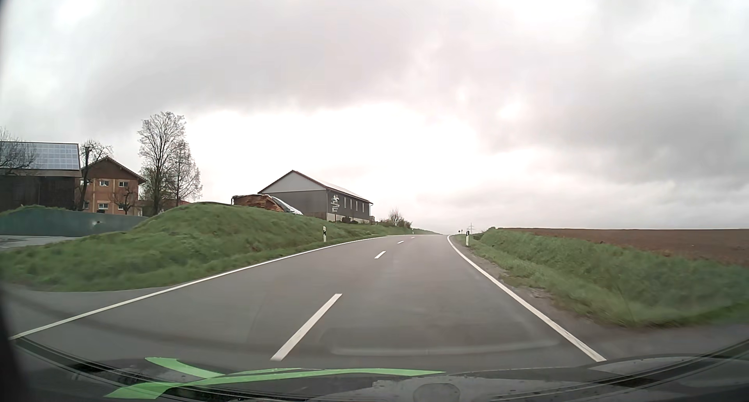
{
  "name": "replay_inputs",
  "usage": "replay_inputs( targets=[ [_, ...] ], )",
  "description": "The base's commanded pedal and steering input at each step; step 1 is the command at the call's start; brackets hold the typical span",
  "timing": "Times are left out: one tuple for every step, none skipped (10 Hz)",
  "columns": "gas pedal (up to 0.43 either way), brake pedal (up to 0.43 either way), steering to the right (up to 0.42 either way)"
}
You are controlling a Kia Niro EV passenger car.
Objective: Follow the waypoints while adhering to traffic rules and regulations
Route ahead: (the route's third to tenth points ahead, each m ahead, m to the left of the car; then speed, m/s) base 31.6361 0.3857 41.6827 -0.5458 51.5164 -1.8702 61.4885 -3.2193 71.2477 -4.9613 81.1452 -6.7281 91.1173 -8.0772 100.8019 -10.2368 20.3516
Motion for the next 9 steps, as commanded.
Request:
replay_inputs(
  targets=[
    [0.130, 0.000, 0.014],
    [0.130, 0.000, 0.014],
    [0.130, 0.000, 0.014],
    [0.130, 0.000, 0.014],
    [0.130, 0.000, 0.014],
    [0.130, 0.000, 0.014],
    [0.130, 0.000, 0.013],
    [0.130, 0.000, 0.012],
    [0.130, 0.000, 0.010]
  ],
)
